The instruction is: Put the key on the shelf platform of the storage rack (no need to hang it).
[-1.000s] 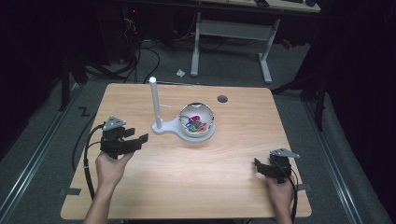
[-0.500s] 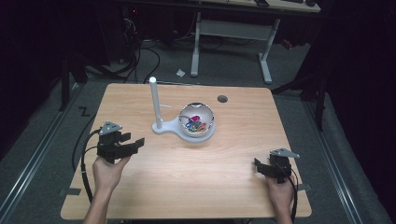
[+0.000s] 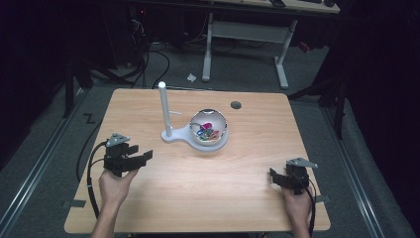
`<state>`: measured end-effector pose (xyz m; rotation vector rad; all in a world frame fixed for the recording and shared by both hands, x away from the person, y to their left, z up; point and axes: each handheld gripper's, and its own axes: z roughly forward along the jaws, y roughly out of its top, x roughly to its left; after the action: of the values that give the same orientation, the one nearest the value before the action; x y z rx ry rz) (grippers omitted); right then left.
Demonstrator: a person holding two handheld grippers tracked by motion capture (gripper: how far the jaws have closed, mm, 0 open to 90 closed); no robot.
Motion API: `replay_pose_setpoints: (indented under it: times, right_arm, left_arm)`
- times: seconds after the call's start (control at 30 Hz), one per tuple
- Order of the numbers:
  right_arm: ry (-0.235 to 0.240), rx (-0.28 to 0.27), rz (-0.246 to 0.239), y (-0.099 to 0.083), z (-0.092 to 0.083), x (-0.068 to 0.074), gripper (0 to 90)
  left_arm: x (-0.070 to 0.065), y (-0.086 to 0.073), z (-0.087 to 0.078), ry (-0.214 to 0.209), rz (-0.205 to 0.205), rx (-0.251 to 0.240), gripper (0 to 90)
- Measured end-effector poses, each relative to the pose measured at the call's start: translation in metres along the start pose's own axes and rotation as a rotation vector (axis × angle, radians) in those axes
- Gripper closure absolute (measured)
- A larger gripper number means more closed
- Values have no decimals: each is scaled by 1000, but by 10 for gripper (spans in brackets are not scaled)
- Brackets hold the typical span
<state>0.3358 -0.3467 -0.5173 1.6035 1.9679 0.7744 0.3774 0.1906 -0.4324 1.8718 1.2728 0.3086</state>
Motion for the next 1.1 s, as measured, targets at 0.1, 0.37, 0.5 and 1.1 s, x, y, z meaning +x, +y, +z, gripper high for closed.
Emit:
replay_pose_setpoints:
  times: [0.1,0.37,0.5,1.1]
  right_arm:
    - [0,0,0,0,0,0,290]
    - [0,0,0,0,0,0,290]
    - [0,1,1,0,0,0,289]
    - [0,2,2,0,0,0,289]
  left_arm:
    - [1,-3,1,-1,-8,1,380]
    - [3,-11,7,2,-19,21,380]
    - [3,-16,10,4,-28,25,380]
    - [4,-30,26,15,-29,79,378]
